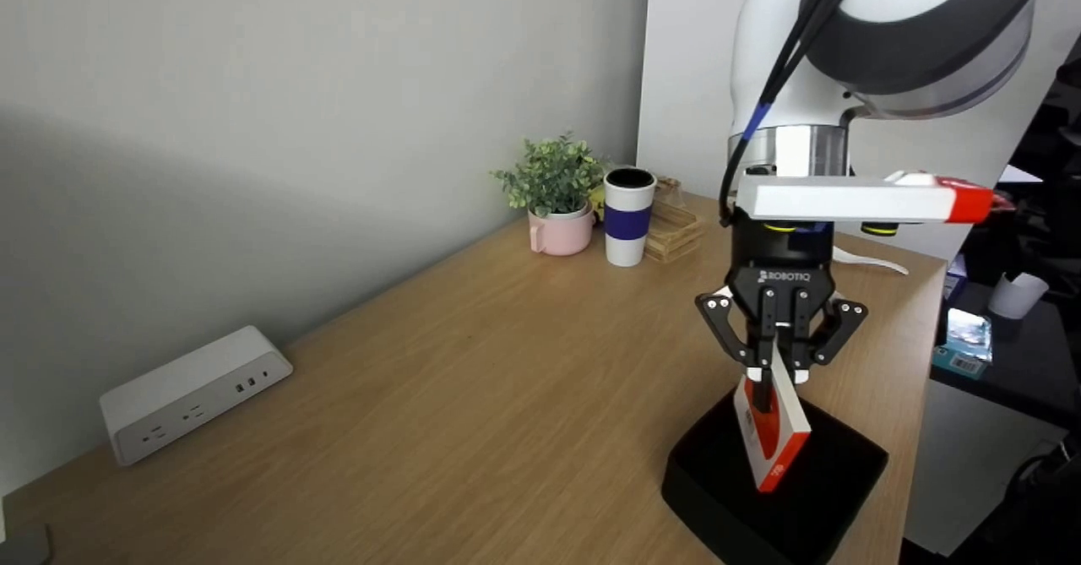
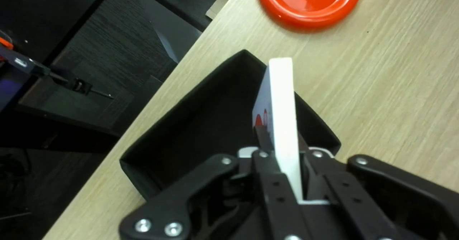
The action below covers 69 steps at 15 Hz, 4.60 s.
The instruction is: Put the book in the black box
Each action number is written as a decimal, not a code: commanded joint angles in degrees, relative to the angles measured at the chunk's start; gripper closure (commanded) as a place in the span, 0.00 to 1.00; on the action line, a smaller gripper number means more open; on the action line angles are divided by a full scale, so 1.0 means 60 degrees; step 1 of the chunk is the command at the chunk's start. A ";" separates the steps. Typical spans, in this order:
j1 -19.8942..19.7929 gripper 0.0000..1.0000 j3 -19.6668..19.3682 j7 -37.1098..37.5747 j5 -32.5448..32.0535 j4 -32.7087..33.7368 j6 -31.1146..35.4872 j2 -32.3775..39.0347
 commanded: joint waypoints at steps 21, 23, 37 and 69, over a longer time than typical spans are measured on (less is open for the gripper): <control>0.0394 0.96 -0.0166 -0.2111 -0.3702 0.1147 -0.2625 0.0682; 0.0392 0.96 -0.0170 -0.2192 -0.3711 0.1091 -0.2556 0.0619; 0.0276 0.96 -0.0205 -0.2178 -0.3306 0.0500 -0.2318 -0.0203; -0.0065 0.49 -0.0462 -0.5765 -0.3849 0.2142 -0.2327 0.1873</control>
